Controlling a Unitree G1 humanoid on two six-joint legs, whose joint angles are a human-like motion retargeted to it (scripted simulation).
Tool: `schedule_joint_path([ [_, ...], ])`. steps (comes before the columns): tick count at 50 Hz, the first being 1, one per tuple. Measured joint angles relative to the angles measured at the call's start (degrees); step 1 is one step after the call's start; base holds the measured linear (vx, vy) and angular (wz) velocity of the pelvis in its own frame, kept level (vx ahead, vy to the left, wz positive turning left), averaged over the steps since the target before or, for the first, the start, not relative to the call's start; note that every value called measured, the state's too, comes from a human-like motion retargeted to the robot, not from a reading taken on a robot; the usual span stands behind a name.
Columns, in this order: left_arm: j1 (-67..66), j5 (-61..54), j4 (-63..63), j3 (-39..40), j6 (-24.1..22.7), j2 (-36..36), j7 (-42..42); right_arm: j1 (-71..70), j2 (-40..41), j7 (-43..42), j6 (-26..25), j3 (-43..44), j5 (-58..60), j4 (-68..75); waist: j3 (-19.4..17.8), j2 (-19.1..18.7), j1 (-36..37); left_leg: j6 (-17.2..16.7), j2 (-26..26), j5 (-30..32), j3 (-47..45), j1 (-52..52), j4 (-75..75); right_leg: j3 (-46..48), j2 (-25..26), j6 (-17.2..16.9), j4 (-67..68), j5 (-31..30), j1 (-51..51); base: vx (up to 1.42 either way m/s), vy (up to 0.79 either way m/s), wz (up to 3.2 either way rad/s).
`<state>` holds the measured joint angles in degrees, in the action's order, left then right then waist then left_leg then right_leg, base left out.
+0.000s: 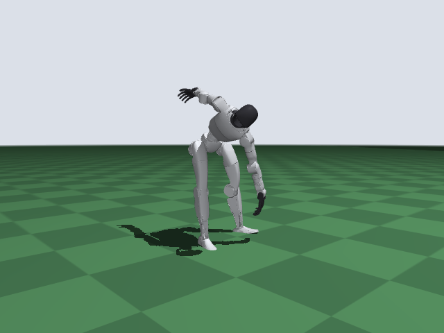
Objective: In place motions
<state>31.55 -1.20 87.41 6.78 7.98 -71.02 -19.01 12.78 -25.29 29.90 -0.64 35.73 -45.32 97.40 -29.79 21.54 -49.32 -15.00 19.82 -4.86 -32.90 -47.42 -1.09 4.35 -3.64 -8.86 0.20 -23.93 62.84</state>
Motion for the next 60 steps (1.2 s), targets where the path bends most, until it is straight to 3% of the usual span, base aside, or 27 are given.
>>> schedule_joint_path([
  [2,1.4,5.0,-1.8,2.9,0.7,0.4,-1.3,-2.9,-1.4,-6.0,0.3,-4.3,-8.6,0.0,0.0,3.1,-5.8,0.0,-0.3,0.1,-1.1,-1.5,-0.2,-1.3,0.2,-0.1,-0.2,-0.6,2.3,0.20,0.55,-0.37],
  [5,3.3,16.5,-5.0,4.7,2.2,1.6,-4.1,-6.6,-2.4,-13.4,5.2,-9.2,-20.3,0.0,0.0,6.4,-9.8,0.0,0.6,0.0,-2.0,-3.1,-0.6,-1.3,1.5,0.0,-0.3,-0.9,4.2,0.14,0.14,-0.38],
  [10,5.2,26.4,-8.3,3.2,1.5,5.1,1.4,-11.0,-3.7,-11.7,7.8,-10.8,-19.6,0.0,0.0,7.1,-8.3,0.3,0.5,0.8,-3.3,-3.6,-0.1,-1.9,1.7,-0.5,-0.4,-0.9,5.1,0.06,0.00,-0.04],
  [18,-10.6,6.0,-4.2,9.8,1.3,8.8,-2.1,-19.0,-9.6,-13.9,15.9,-14.0,-6.4,-0.3,0.0,-1.5,2.5,0.6,0.6,1.4,-2.2,-1.9,-0.9,0.2,0.2,-0.5,0.1,0.7,0.9,0.06,0.12,0.28],
  [20,-18.0,1.8,-4.1,14.0,1.4,10.8,-3.3,-21.6,-11.2,-14.1,15.9,-14.8,1.3,-2.4,0.0,-4.6,5.7,0.5,0.4,1.5,-1.6,-1.0,-1.0,1.2,-0.4,-0.3,0.2,1.2,-1.0,-0.02,0.12,0.54],
  [23,-29.2,1.2,-6.1,19.4,2.1,14.4,-6.4,-24.6,-13.5,-13.4,11.9,-17.6,13.3,-7.7,0.0,-9.6,10.8,0.4,-0.4,1.6,0.0,0.0,-1.3,3.0,-2.0,-0.1,0.4,2.3,-4.2,-0.07,0.12,0.83],
  [27,-40.8,2.1,-9.7,26.1,2.0,18.6,-9.0,-25.9,-17.2,-16.6,9.4,-23.0,27.7,-11.6,0.0,-17.6,20.2,0.7,-2.0,2.1,3.0,0.6,-1.2,6.8,-4.5,0.2,0.7,3.9,-8.5,-0.14,0.14,1.12],
  [30,-47.1,-2.9,-9.3,32.8,2.1,22.3,-6.9,-26.4,-19.3,-23.1,7.5,-27.1,35.2,-11.8,0.0,-23.1,28.1,1.1,-3.8,2.7,5.9,0.8,-1.3,10.0,-6.7,0.2,0.8,5.1,-11.9,-0.10,-0.05,1.29],
  [33,-51.6,-8.2,-6.9,35.4,2.5,25.0,-8.4,-26.0,-21.5,-23.9,5.7,-27.1,39.7,-12.1,0.0,-29.3,37.2,1.7,-5.9,3.5,9.2,0.5,-1.3,13.3,-9.0,0.0,1.0,6.1,-14.8,-0.05,-0.05,1.28],
  [39,-52.0,-11.2,-5.6,32.1,1.0,30.3,-7.4,-21.3,-28.8,-23.4,3.1,-21.2,38.7,-14.0,0.0,-43.1,57.8,2.2,-11.5,6.0,16.4,-2.7,-0.9,21.8,-13.8,0.1,0.5,7.1,-18.6,-0.11,-0.11,1.54],
  [42,-45.6,-10.5,-5.2,26.9,-0.2,32.6,-7.1,-16.9,-33.6,-23.2,1.6,-12.2,36.2,-13.9,0.0,-51.3,72.6,1.8,-13.9,7.4,19.1,-4.7,-1.0,26.4,-15.5,0.1,0.2,7.2,-20.1,-0.16,-0.44,1.44],
  [47,-37.0,-16.9,1.7,28.1,-1.8,33.9,-5.0,-20.1,-35.2,-22.4,-0.4,-5.6,34.1,-15.8,0.0,-51.3,97.1,1.7,-16.4,8.3,20.2,-10.6,-0.7,28.3,-17.4,0.0,0.0,6.3,-15.7,0.02,-0.69,0.65],
  [52,-27.5,-35.7,10.0,26.3,-2.2,36.5,-3.3,-27.5,-39.1,-13.2,-5.5,-3.0,37.6,-14.4,0.0,-51.3,117.4,2.7,-16.8,8.2,21.1,-17.1,-1.2,29.8,-16.9,0.5,0.3,6.7,-10.6,0.13,-0.62,0.19],
  [55,-27.1,-52.0,10.0,27.7,-6.6,41.1,-2.0,-32.5,-38.6,-5.1,-7.7,-7.7,40.5,-18.2,0.0,-51.3,119.8,2.9,-16.3,7.9,21.2,-19.2,-1.9,31.7,-16.4,0.5,0.4,7.1,-10.1,0.15,-0.16,0.26],
  [60,-26.9,-58.2,10.0,25.6,-13.2,43.8,4.9,-36.3,-33.9,-3.7,-6.5,-13.1,46.3,-21.7,0.0,-51.3,117.9,5.9,-16.1,5.3,25.3,-20.2,-5.7,33.7,-15.3,0.4,0.8,7.2,-12.9,0.18,-0.08,0.21],
])
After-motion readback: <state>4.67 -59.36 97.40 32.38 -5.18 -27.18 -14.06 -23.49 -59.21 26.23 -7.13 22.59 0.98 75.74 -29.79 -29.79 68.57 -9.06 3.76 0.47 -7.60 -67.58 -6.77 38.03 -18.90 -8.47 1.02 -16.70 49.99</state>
